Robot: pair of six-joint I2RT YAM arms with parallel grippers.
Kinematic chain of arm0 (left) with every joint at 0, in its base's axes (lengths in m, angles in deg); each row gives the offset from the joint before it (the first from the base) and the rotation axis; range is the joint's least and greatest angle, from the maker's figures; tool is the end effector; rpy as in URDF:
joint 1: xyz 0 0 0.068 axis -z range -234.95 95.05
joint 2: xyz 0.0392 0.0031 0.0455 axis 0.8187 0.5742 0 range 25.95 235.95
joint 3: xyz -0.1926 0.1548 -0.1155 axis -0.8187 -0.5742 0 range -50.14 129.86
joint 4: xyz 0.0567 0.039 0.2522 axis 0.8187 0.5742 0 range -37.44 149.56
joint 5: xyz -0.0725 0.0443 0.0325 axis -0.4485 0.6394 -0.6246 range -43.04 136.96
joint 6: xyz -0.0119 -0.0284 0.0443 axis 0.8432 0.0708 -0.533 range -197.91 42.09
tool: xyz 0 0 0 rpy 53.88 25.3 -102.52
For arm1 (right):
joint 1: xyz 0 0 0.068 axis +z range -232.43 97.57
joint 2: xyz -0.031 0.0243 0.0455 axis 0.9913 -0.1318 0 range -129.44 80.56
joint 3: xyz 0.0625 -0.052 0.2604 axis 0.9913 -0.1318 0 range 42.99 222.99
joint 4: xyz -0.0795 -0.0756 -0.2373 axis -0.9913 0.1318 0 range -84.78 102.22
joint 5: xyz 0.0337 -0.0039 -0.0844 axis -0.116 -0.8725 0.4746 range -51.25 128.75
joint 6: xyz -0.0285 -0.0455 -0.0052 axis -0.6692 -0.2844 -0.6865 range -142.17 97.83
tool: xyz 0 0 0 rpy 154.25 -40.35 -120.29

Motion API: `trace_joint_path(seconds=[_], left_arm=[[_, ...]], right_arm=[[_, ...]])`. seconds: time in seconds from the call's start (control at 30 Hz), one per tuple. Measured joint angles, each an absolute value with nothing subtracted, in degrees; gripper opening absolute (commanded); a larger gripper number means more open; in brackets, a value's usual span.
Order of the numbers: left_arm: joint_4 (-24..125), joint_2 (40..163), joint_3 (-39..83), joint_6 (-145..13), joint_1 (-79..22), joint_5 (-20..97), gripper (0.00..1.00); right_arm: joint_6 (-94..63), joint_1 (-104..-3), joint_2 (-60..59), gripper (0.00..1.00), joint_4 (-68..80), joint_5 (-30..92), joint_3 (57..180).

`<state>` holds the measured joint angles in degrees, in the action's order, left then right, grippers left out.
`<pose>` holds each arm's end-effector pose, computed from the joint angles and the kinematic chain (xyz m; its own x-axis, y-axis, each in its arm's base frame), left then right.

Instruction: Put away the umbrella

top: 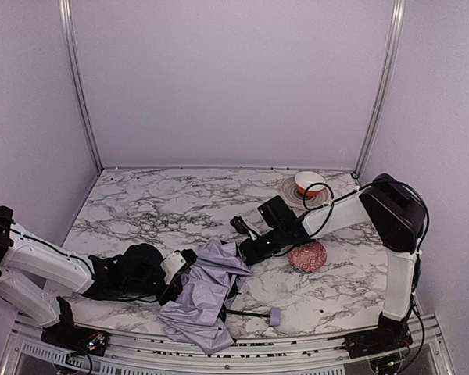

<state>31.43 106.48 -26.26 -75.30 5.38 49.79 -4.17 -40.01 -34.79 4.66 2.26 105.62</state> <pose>0.1255 -0.2169 0.1386 -0.3258 0.4803 -0.8144 0.8341 0.5515 -0.0084 0.2752 0.2801 0.1124 -0.8053 -0.3993 -0.4382 -0.5917 0.4951 0.6363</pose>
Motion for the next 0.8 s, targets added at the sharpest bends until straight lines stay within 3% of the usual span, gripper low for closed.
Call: trace_joint_path(seconds=[0.27,0.37,0.53,0.8], left_arm=[[31.4,106.2,-26.5,-73.6,5.4,50.9,0.00],[31.3,106.8,-26.5,-72.5,5.4,50.9,0.00],[31.4,109.1,-25.1,-70.4,5.4,50.4,0.00],[33.1,112.8,-21.1,-67.1,3.9,49.5,0.00]], right_arm=[[-8.8,-46.3,-24.1,0.68,14.1,9.5,102.6],[-10.5,-45.8,-17.4,0.72,16.9,13.6,102.2],[-17.0,-36.3,-5.4,0.74,14.9,21.6,98.8],[-32.4,-22.8,2.2,0.76,4.0,20.3,89.9]])
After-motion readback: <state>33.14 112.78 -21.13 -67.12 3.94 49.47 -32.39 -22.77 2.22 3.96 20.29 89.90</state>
